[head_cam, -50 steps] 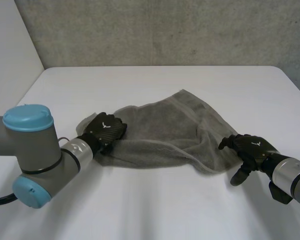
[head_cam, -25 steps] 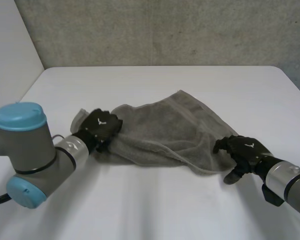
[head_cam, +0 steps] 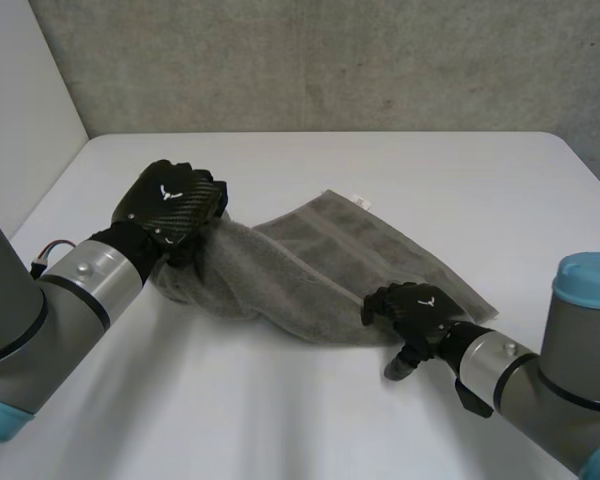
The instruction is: Fold the towel.
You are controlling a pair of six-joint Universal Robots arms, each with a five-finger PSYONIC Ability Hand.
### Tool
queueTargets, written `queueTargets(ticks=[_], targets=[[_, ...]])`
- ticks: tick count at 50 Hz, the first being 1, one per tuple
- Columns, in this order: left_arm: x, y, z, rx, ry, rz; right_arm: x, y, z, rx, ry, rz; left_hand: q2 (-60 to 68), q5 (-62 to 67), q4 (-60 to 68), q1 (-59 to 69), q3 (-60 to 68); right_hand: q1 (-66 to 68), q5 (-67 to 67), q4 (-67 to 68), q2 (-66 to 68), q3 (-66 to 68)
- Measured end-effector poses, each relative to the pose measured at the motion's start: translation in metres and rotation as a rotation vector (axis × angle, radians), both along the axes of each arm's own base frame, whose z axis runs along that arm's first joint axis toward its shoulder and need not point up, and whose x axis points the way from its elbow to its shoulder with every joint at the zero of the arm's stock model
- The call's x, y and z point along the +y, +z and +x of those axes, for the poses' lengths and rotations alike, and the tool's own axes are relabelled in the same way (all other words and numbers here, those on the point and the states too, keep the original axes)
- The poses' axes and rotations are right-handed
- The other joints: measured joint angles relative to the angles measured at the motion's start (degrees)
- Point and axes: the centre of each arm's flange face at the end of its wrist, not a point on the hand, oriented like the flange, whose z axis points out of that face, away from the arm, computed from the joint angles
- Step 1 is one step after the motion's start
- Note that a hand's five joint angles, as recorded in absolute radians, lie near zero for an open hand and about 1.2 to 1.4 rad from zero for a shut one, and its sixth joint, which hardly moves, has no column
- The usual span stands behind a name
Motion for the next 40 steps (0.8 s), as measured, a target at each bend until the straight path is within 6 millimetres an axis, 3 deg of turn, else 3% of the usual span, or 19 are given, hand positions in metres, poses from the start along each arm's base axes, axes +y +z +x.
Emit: queueTargets(ticks=[9,25,33,40], targets=[[0.002,0.004,0.001,0.038,0.004,0.017,-0.021,0.006,-0.001,0.016,-0.099,-0.098,0.00,0.00,0.00,0.00,0.02,3.54,3.76,3.83,4.01,3.85],[0.004,-0.002,0.004,0.039,0.011,0.044,-0.030,0.033,-0.012,-0.053,-0.163,-0.141,0.00,0.00,0.01,0.00,0.03,-5.61,-7.16,-4.87,-4.08,-5.00],[0.005,0.003,0.006,0.047,0.015,0.026,-0.039,0.017,0.001,-0.123,-0.143,-0.023,0.00,0.00,0.01,0.00,0.03,-5.57,-6.54,-4.86,-4.08,-5.00],[0.006,0.012,0.007,0.061,0.017,-0.001,-0.036,-0.003,0.019,-0.153,-0.090,0.113,0.00,0.00,0.01,0.00,0.03,-3.84,-3.44,-3.51,-2.90,-3.63]])
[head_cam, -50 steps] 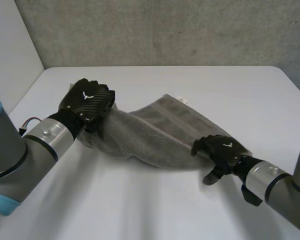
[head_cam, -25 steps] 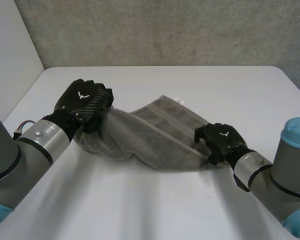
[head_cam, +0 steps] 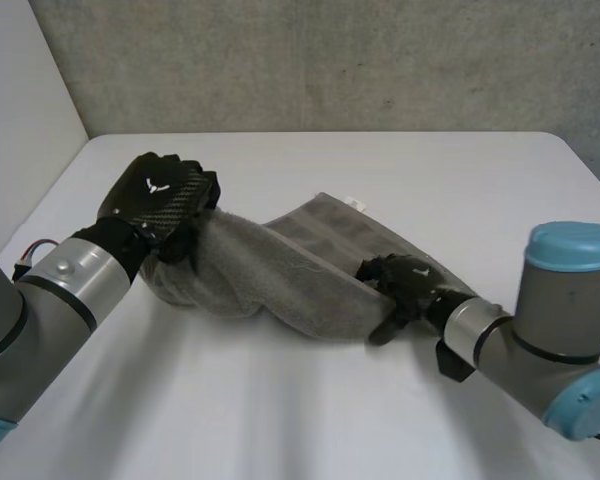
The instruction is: Fold the towel.
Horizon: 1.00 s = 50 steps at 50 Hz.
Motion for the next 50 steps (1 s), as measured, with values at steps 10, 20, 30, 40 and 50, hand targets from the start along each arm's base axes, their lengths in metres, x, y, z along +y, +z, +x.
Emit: queueTargets(ticks=[10,20,30,40,50], targets=[[0.001,0.011,0.002,0.039,0.004,-0.019,-0.005,0.007,0.008,-0.019,0.015,-0.007,0.00,0.00,0.00,0.00,0.00,46.87,46.50,47.90,46.91,47.59],[-0.003,0.039,0.004,0.112,0.023,-0.076,-0.014,0.166,-0.023,-0.160,-0.044,-0.437,0.00,0.00,0.01,0.00,0.00,46.95,46.53,48.08,46.91,48.45],[0.002,0.052,0.007,0.226,0.027,-0.055,0.006,0.252,-0.068,-0.034,-0.014,-0.612,-7.46,-3.75,-7.63,-3.41,-7.22,46.95,46.70,48.09,47.06,48.52],[-0.003,-0.010,0.002,0.162,0.035,0.144,0.006,0.195,-0.065,0.292,0.174,-0.417,-8.45,-5.23,-8.67,-4.68,-8.23,46.95,46.71,48.07,47.06,48.53],[-0.050,-0.030,-0.016,0.127,0.044,0.144,-0.034,0.164,-0.036,0.406,0.194,-0.454,-0.54,0.39,-0.73,0.67,-0.52,46.95,46.85,48.07,47.06,48.53]])
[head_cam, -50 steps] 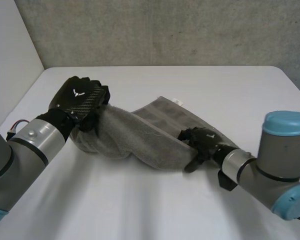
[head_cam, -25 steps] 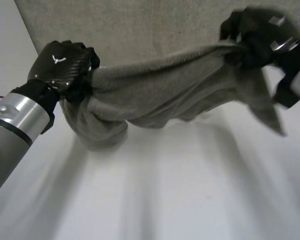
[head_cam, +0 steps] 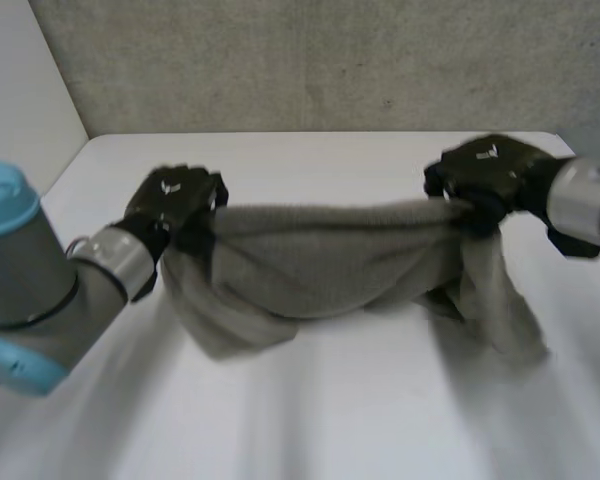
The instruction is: Fold the towel.
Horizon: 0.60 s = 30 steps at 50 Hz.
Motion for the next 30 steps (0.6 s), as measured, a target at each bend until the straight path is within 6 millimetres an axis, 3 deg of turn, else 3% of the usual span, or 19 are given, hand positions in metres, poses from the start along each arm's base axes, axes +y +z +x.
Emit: queueTargets(ticks=[4,8,11,15,19,23,24,30], targets=[[-0.029,0.035,-0.008,0.045,0.043,-0.150,-0.029,0.012,0.013,-0.031,-0.059,-0.206,0.43,0.43,0.49,-0.08,0.49,0.00,0.01,0.00,1.22,0.00],[-0.052,0.086,-0.009,0.141,0.136,-0.363,-0.058,0.045,0.019,-0.148,-0.159,-0.533,0.55,0.43,0.62,-0.07,0.72,0.16,0.01,0.00,1.65,0.00],[-0.057,0.123,-0.002,0.240,0.224,-0.532,-0.058,0.077,0.016,-0.262,-0.203,-0.737,0.63,0.39,0.72,-0.07,0.77,2.49,0.03,0.00,1.66,0.00],[-0.052,0.136,0.006,0.300,0.276,-0.620,-0.049,0.088,0.013,-0.317,-0.189,-0.782,0.68,0.39,0.72,-0.07,0.78,2.76,1.08,0.00,1.66,0.00],[-0.045,0.119,0.009,0.289,0.280,-0.603,-0.043,0.069,0.014,-0.288,-0.139,-0.659,0.69,0.39,0.74,-0.07,0.78,2.77,1.48,0.00,1.67,0.00],[-0.035,0.078,0.009,0.223,0.248,-0.506,-0.039,0.026,0.017,-0.214,-0.084,-0.431,0.69,0.39,0.74,-0.07,0.78,2.76,1.77,0.00,1.67,0.00],[-0.032,0.065,0.009,0.202,0.236,-0.474,-0.037,0.008,0.019,-0.183,-0.071,-0.344,0.69,0.39,0.75,-0.07,0.78,2.77,1.77,0.00,1.67,0.00],[-0.018,-0.001,0.012,0.089,0.200,-0.298,-0.032,-0.055,0.021,-0.068,-0.045,-0.103,0.69,0.39,0.75,-0.07,0.79,2.77,1.78,0.00,1.67,0.00]])
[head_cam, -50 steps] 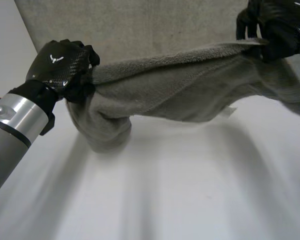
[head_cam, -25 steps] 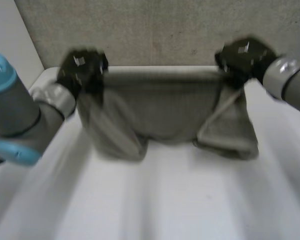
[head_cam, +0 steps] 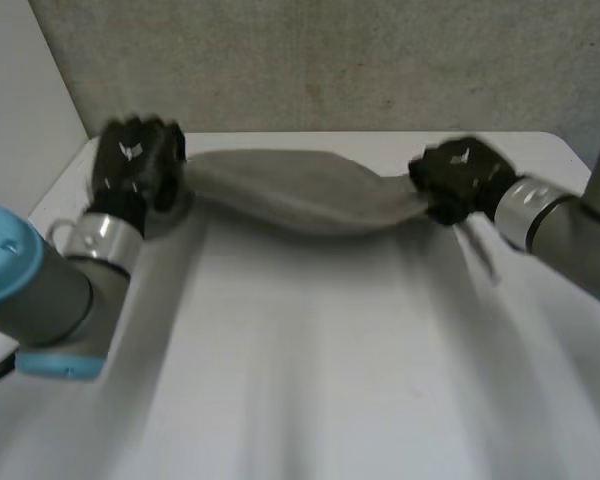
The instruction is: Fold the towel.
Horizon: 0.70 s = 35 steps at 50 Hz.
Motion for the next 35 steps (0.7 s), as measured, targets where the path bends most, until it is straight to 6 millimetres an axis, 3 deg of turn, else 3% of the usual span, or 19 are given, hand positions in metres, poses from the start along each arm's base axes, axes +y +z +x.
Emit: queueTargets(ticks=[5,12,22,29,35], targets=[[0.010,-0.048,0.006,-0.124,0.009,0.141,0.003,-0.042,-0.003,0.073,-0.002,0.107,0.00,0.00,0.00,0.00,0.00,0.00,0.00,0.00,0.00,0.00],[0.024,-0.078,0.012,-0.291,0.012,0.257,0.012,-0.072,-0.009,0.121,-0.020,0.191,0.00,0.00,0.00,0.00,0.01,0.00,0.00,0.00,0.00,0.00],[0.036,-0.081,0.013,-0.344,-0.003,0.299,0.028,-0.092,-0.018,0.155,-0.059,0.245,-2.59,0.00,-2.61,0.00,-2.47,-1.41,-1.45,-0.99,-1.23,-1.25],[0.038,-0.081,0.014,-0.341,-0.001,0.302,0.024,-0.103,-0.030,0.163,-0.133,0.213,-2.84,0.00,-2.85,0.00,-2.71,-20.47,-19.74,-18.17,-19.27,-19.20],[0.038,-0.080,0.016,-0.339,0.006,0.303,0.016,-0.101,-0.047,0.165,-0.218,0.182,-2.96,0.00,-3.04,0.00,-2.79,-27.66,-27.21,-25.21,-25.41,-25.90]])
